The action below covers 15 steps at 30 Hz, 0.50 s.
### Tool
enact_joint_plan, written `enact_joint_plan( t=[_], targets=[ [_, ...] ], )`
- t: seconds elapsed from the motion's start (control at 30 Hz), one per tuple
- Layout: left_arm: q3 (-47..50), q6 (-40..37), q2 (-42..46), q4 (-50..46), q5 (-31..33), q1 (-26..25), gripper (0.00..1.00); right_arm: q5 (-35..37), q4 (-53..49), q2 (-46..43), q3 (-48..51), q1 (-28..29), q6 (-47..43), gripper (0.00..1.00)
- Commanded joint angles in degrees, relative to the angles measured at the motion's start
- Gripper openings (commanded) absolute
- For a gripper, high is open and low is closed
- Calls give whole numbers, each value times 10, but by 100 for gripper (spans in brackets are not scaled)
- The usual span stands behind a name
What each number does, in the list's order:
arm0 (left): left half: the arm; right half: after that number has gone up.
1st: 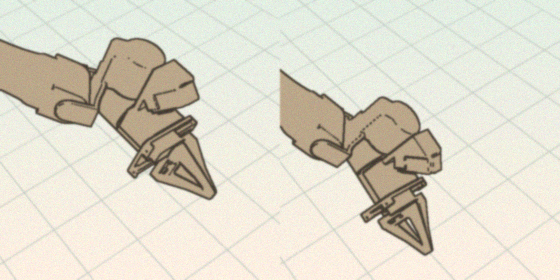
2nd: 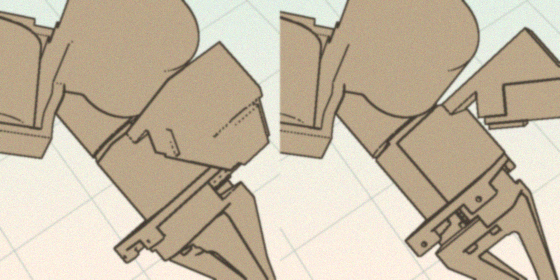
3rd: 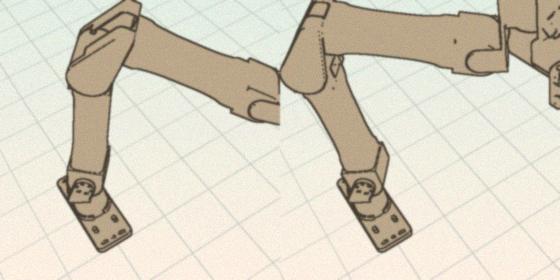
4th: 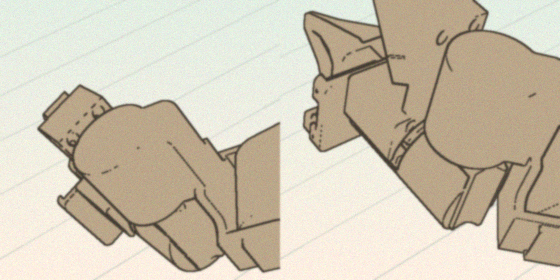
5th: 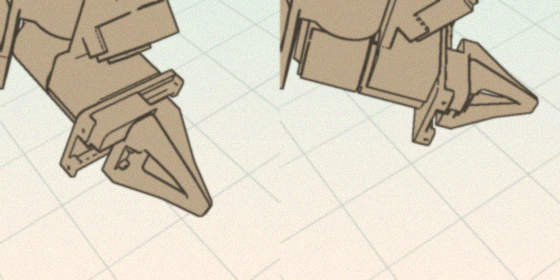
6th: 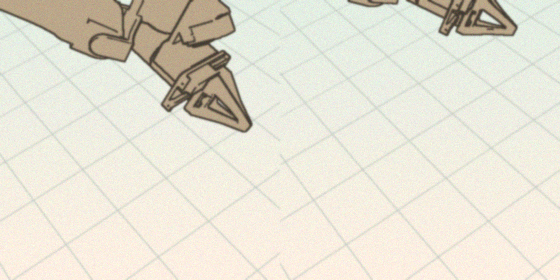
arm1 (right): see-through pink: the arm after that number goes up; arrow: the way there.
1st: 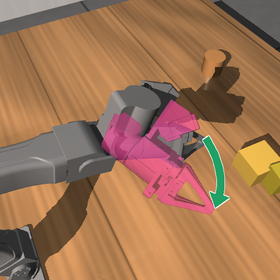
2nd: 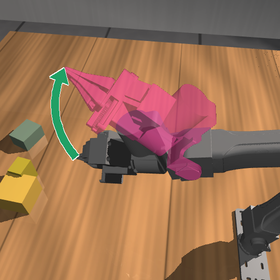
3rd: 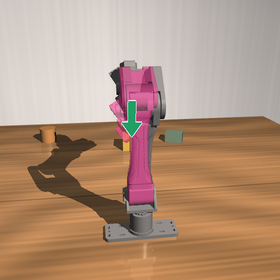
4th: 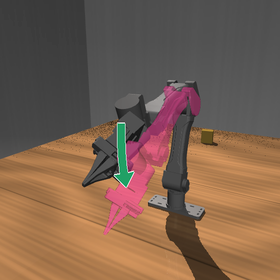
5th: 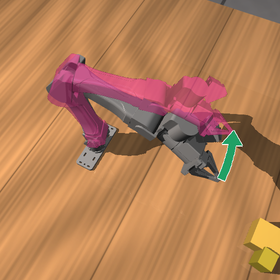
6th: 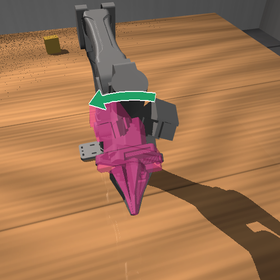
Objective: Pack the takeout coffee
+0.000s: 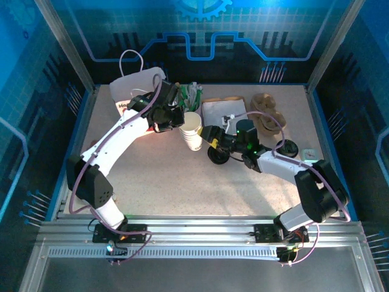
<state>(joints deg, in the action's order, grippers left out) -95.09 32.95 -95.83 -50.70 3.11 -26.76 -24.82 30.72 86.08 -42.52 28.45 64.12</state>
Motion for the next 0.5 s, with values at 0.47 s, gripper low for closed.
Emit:
enact_joint_plan(
  t=[0.47],
  targets=[
    [16,2,21,9,-7,3,0,12,121,20,22,6,30,83]
  ],
)
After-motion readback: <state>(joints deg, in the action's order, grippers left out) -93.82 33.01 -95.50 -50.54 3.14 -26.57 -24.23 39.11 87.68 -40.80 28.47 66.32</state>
